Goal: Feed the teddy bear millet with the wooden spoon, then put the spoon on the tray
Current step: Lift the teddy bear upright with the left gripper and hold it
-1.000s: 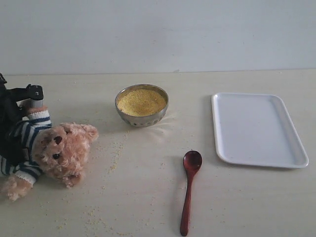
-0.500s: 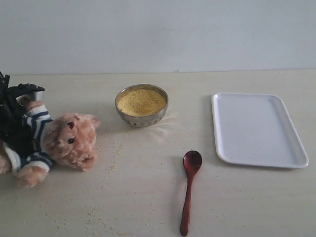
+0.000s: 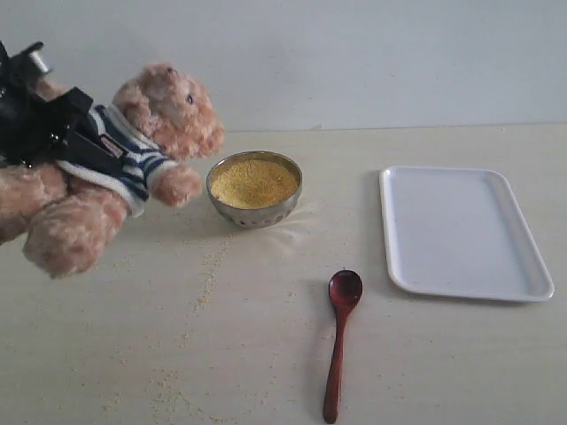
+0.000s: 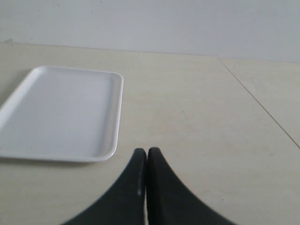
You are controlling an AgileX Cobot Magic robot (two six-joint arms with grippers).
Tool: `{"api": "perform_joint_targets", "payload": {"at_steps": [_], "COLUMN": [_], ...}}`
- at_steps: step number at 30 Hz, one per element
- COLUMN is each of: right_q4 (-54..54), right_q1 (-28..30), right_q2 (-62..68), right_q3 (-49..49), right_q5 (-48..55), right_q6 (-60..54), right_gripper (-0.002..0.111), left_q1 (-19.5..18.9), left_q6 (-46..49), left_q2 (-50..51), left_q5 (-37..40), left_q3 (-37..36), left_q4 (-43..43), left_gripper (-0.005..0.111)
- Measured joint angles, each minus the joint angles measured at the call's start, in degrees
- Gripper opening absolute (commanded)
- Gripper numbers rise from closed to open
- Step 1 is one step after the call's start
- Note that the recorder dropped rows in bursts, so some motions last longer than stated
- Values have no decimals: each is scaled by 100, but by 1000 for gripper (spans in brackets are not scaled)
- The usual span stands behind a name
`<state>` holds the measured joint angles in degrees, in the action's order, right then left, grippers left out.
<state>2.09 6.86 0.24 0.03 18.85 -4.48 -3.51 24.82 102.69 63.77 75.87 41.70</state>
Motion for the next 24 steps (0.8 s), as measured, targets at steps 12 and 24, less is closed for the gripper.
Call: {"api": "perform_joint_targets", "payload": {"at_steps": [12, 24], "right_q4": [0, 0], "right_q1": [0, 0], "right_q2": [0, 0], "right_q3": [0, 0], "right_q5": [0, 0], "right_q6": [0, 0], "right_gripper": [1, 1], "left_q1": [0, 0], "left_q6": [-305, 1978], "left_q2": [-2387, -3719], "left_q5": [-2524, -3684], "left_q3": [-3235, -4590], "left_q4": [893, 3184], "left_gripper": [5, 5]}}
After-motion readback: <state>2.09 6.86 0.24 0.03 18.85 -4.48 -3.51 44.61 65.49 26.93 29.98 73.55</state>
